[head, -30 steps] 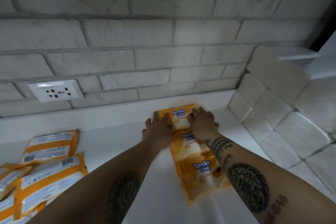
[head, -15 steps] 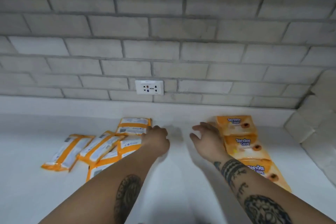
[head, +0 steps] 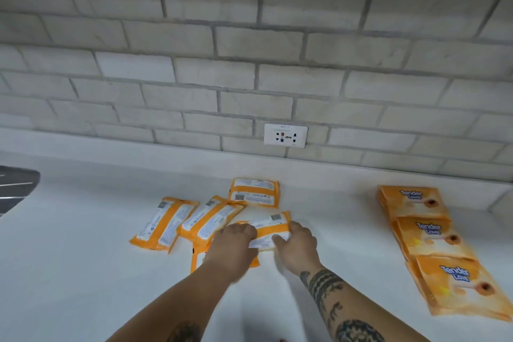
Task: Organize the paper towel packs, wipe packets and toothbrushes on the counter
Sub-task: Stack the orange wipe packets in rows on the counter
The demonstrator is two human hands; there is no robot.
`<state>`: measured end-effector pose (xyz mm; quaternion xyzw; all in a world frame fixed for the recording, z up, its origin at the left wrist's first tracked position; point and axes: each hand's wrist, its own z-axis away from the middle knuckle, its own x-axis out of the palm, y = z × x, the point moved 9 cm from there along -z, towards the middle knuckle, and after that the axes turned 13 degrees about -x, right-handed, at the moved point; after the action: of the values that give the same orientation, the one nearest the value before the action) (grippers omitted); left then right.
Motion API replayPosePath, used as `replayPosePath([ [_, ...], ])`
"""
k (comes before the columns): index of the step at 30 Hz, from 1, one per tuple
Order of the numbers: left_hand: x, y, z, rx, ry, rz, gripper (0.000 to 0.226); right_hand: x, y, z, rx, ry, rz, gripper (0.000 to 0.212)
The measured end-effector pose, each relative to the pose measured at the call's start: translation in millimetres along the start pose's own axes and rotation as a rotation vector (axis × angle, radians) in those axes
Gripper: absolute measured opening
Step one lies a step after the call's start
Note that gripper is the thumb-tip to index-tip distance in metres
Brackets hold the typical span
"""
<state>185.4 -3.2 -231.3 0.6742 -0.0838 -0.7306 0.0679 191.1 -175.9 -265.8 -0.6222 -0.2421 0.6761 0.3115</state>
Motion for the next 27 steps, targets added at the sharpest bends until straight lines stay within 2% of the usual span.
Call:
replayPosePath([
  [3,-8.4,2.2,0.6,0.07,0.036,0.051,0.025,1.6,11.9,4.1,0.162,0.142,-0.492,0.043],
  [5,-19.4,2.3,-2.3,0.066,0.032,0.172,0.026,-6.8,8.7,10.2,0.215,0.207,-0.665,0.042],
  [8,-41.6,0.0,-11.9,0.019,-0.035,0.463,0.023,-34.8,-13.8,20.1,0.185,0.233,-0.66,0.042],
  [10,-63.6,1.6,-19.6,0.026,-0.045,0.575,0.022,-58.0,-32.6,26.8,0.121,0.257,-0.627,0.042],
  [16,-131.1,11.2,-25.7,0.072,-0.047,0.71,0.026,-109.0,-79.9,43.5,-0.104,0.393,-0.525,0.016],
  [20,-153.8,12.4,-20.2,0.063,-0.084,0.85,0.028,-120.3,-97.9,53.9,-0.132,0.463,-0.589,0.015],
  [23,-174.2,11.1,-11.6,0.064,-0.049,0.873,0.033,-126.4,-112.8,62.3,-0.149,0.493,-0.596,0.018],
  [25,-183.7,14.0,-6.5,0.094,-0.116,0.839,0.032,-134.4,-125.0,66.8,-0.178,0.502,-0.575,0.018],
  [27,-184.1,21.8,0.1,0.148,-0.275,0.818,0.027,-144.8,-138.5,68.6,-0.208,0.492,-0.497,0.018],
])
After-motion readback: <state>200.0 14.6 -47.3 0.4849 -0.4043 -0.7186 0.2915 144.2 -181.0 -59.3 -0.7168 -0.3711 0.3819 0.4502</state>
